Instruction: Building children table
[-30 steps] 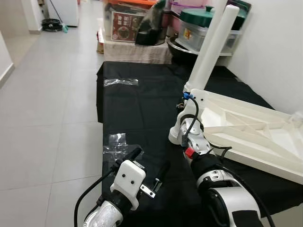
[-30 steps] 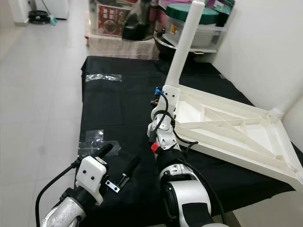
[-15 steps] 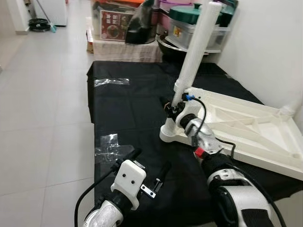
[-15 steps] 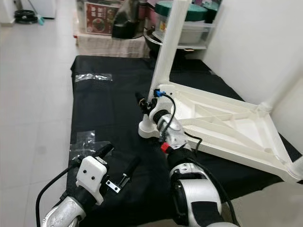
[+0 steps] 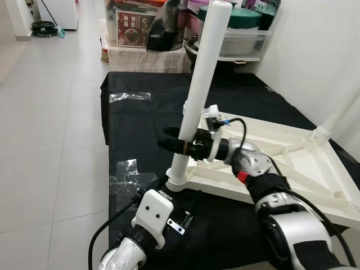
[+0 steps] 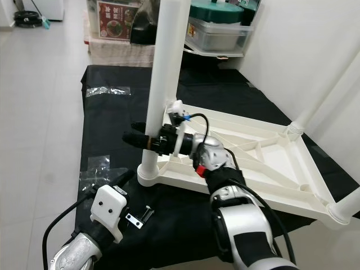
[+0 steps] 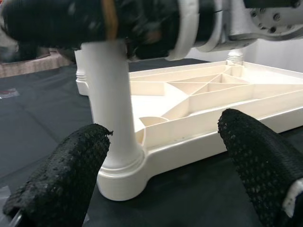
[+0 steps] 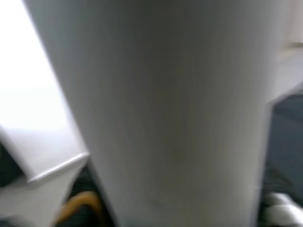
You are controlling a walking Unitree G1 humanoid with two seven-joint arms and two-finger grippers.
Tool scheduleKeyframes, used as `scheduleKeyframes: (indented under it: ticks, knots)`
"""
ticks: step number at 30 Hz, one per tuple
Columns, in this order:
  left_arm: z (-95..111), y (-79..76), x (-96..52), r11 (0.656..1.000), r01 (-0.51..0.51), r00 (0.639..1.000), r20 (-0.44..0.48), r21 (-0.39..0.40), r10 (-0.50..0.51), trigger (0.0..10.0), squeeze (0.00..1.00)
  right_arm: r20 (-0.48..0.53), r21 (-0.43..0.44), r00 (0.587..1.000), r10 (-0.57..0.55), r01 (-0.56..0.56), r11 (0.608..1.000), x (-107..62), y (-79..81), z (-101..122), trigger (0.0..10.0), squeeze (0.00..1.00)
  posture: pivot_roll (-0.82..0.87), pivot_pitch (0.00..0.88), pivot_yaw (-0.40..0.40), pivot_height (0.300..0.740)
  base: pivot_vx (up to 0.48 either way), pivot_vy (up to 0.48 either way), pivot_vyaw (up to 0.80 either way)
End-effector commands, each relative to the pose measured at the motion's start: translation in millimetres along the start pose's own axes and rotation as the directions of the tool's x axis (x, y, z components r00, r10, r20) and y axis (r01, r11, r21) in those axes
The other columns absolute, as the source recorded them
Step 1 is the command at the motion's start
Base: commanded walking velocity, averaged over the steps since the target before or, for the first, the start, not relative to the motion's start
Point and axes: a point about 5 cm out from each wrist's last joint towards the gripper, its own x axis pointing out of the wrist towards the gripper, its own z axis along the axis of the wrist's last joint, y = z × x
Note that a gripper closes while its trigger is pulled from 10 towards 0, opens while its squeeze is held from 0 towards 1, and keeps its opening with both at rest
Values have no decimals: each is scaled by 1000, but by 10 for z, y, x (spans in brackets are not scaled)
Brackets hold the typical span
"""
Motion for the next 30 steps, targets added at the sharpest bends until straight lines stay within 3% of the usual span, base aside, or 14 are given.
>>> scheduleKeyframes:
  ticks: [1,7,8,9,10,11,12,13,16,19,23,25,26,30]
  knots:
    - [-38,-16,-2,1000,6,1000,-17,-4,-6,10000,0,-9,-42,992,-126,126,991,77,-50,24,0,0,111,31,-134,740,0,0,0]
    - [-43,-13,-2,1000,6,1000,-18,-5,-6,10000,0,9,-76,775,-632,630,773,-94,-346,57,0,0,102,26,-127,740,0,0,0]
    - [-46,-15,-2,1000,7,1000,-18,-6,-8,10000,0,12,-65,626,-780,779,624,-249,-445,44,0,0,101,22,-129,740,0,0,0]
    - [-46,-15,-2,1000,7,1000,-18,-6,-8,10000,0,12,-65,626,-780,779,624,-249,-445,44,0,0,101,22,-129,740,0,0,0]
    - [-46,-16,-1,1000,9,1000,-18,-6,-9,10000,0,11,-42,454,-891,890,453,-427,-519,13,0,0,102,22,-130,740,0,0,0]
    - [-46,-16,-1,1000,9,1000,-18,-6,-9,10000,0,11,-42,454,-891,890,453,-427,-519,13,0,0,102,22,-130,740,0,0,0]
    - [-49,-17,-1,1000,11,1000,-19,-6,-11,10000,0,15,-11,281,-959,960,281,-582,-550,-35,0,0,101,20,-128,740,0,0,0]
    - [-49,-17,-1,1000,11,1000,-19,-6,-11,10000,0,15,-11,281,-959,960,281,-582,-550,-35,0,0,101,20,-128,740,0,0,0]
    - [-58,-17,0,1000,13,1000,-20,-4,-13,10000,0,24,73,-22,-999,997,-20,-754,-492,-145,0,0,103,12,-127,740,0,0,0]
    - [-63,-20,-3,1000,14,1000,-21,-3,-14,10000,0,40,113,-77,-996,991,-72,-699,-420,-137,0,0,105,9,-129,740,0,0,0]
    - [-67,-22,0,1000,17,1000,-22,-2,-17,10000,0,78,141,-21,-997,990,-10,-513,-358,-66,0,0,100,4,-125,740,0,0,0]
    - [-70,-24,1,1000,18,1000,-23,-2,-18,10000,0,119,133,11,-993,991,27,-448,-340,-22,10000,0,100,2,-126,740,0,0,0]
    - [-74,-25,1,1000,19,1000,-23,-3,-19,10000,0,181,111,86,-980,988,107,-396,-322,24,10000,1000,102,0,-127,740,0,0,0]
    - [-75,-30,0,1000,21,1000,-23,-3,-21,10000,0,249,64,193,-949,975,215,-368,-308,78,10000,1000,102,0,-126,740,0,0,0]
